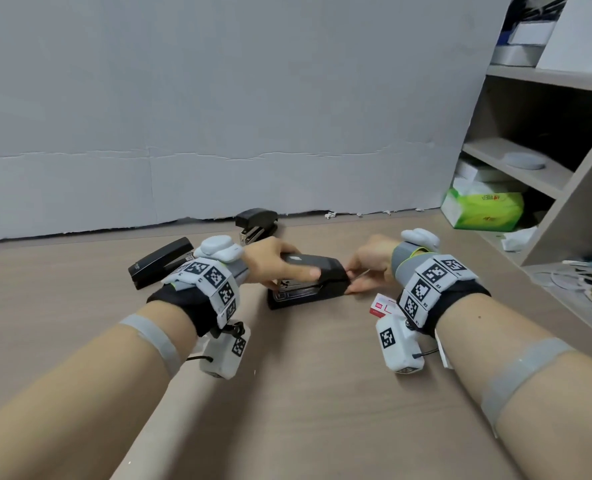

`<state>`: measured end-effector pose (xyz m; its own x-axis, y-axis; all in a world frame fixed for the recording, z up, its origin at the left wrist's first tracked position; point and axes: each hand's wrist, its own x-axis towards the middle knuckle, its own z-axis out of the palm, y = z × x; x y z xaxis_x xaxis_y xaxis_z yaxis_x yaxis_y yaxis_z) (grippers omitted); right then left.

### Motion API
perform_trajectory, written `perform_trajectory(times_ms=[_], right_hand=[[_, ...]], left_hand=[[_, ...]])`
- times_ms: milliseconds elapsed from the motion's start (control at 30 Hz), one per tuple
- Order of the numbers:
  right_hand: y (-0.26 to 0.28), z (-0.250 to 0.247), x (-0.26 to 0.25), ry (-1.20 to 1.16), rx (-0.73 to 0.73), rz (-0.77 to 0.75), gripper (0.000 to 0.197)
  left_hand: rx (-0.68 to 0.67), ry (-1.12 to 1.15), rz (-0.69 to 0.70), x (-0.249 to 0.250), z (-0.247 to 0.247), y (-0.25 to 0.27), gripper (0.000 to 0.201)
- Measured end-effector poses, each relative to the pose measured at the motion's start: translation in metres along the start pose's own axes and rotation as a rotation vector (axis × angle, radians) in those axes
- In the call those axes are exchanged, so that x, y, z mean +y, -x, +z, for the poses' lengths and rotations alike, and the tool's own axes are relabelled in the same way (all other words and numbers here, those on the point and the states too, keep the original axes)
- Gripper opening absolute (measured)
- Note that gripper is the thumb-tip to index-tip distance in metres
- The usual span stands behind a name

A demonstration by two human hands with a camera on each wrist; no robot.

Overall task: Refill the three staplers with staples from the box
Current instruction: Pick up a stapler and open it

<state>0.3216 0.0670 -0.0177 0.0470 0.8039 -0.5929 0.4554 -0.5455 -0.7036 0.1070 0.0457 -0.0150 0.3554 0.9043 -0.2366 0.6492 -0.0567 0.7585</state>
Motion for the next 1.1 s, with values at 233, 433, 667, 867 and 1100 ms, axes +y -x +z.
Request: perform_trajectory(times_ms=[233,433,667,867,1100], right_hand=[[0.014,0.011,0.011,-0.137,-0.072,-0.130,0.025],[0.029,0.012,0.009,-0.299,-0.253,-0.248,0.019],[0.029,0.017,0.001,-0.341,-0.312,-0.293,0.018],[0.023,0.039,-0.011,-0.250,-0.201,-0.405,0.060],[0.018,0.063,-0.010,-0.549,-0.330,-0.382,0.024]], left_hand=[[0.079,0.094,0.130,-0.026,-0.008,0.022,0.040],[0.103,0.291,0.139,-0.036,-0.021,0.031,0.048],[0.151,0.325,0.096,-0.031,-0.022,0.034,0.040],[0.338,0.336,0.037,-0.007,-0.023,0.026,0.029],[0.619,0.427,0.008,0.018,-0.026,0.031,0.041]])
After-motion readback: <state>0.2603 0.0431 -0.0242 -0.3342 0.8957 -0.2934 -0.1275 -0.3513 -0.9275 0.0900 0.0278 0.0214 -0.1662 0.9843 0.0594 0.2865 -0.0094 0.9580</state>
